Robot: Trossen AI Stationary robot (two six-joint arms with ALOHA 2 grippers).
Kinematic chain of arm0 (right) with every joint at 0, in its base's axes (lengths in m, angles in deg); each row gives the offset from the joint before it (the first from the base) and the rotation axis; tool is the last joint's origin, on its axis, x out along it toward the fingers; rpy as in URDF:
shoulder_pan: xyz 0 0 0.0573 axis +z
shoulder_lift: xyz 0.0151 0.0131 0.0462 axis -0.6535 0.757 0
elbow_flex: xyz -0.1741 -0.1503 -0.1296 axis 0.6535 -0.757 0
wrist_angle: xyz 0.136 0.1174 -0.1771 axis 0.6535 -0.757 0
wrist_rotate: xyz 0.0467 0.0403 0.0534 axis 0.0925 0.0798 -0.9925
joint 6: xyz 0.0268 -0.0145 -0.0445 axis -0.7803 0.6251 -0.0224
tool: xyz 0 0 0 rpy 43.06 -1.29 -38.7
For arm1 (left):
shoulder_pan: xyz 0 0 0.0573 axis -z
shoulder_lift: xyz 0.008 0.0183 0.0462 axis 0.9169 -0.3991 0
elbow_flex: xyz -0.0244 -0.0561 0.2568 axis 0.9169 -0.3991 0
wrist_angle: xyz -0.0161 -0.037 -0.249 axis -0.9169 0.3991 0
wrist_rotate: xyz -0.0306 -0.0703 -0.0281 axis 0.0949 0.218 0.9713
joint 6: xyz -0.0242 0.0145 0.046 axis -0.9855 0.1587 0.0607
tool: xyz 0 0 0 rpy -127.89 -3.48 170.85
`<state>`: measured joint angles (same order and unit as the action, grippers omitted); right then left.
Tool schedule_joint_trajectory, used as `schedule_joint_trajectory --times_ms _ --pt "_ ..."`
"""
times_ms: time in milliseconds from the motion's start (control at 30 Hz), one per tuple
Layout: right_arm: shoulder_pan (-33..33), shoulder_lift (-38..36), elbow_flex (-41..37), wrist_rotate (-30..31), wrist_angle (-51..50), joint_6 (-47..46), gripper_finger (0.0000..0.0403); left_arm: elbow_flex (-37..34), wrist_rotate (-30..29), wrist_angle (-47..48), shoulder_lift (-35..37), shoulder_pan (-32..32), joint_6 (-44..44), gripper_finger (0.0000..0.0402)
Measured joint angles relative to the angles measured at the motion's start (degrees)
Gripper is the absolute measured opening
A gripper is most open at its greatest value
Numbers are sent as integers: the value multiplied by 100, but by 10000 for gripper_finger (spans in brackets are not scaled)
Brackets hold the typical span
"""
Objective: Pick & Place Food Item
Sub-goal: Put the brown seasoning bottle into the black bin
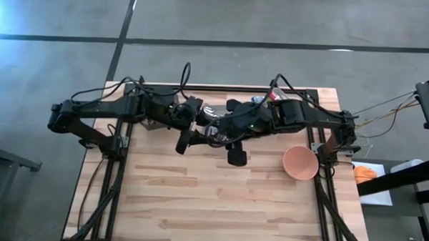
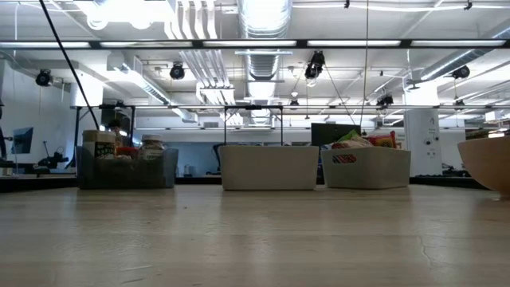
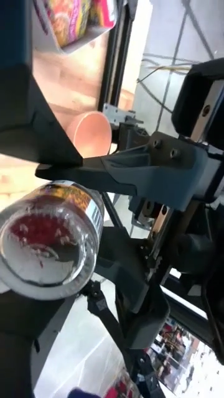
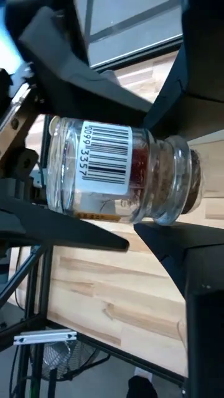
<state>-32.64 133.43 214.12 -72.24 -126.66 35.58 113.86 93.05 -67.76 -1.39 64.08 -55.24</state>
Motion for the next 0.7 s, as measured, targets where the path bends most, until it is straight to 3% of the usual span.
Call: schedule_joint_trajectory --times_ms 167,233,367,700 --pt "-4 -5 -2 -13 -54 -65 170 0 -25 -2 9 1 94 220" --pt "18 -7 -4 -88 -51 206 135 0 187 -9 11 5 -26 210" --pt "28 -2 -7 -146 -20 297 111 0 276 -27 6 22 -68 206" --pt "20 0 37 -140 90 143 189 0 124 -46 95 10 -46 181"
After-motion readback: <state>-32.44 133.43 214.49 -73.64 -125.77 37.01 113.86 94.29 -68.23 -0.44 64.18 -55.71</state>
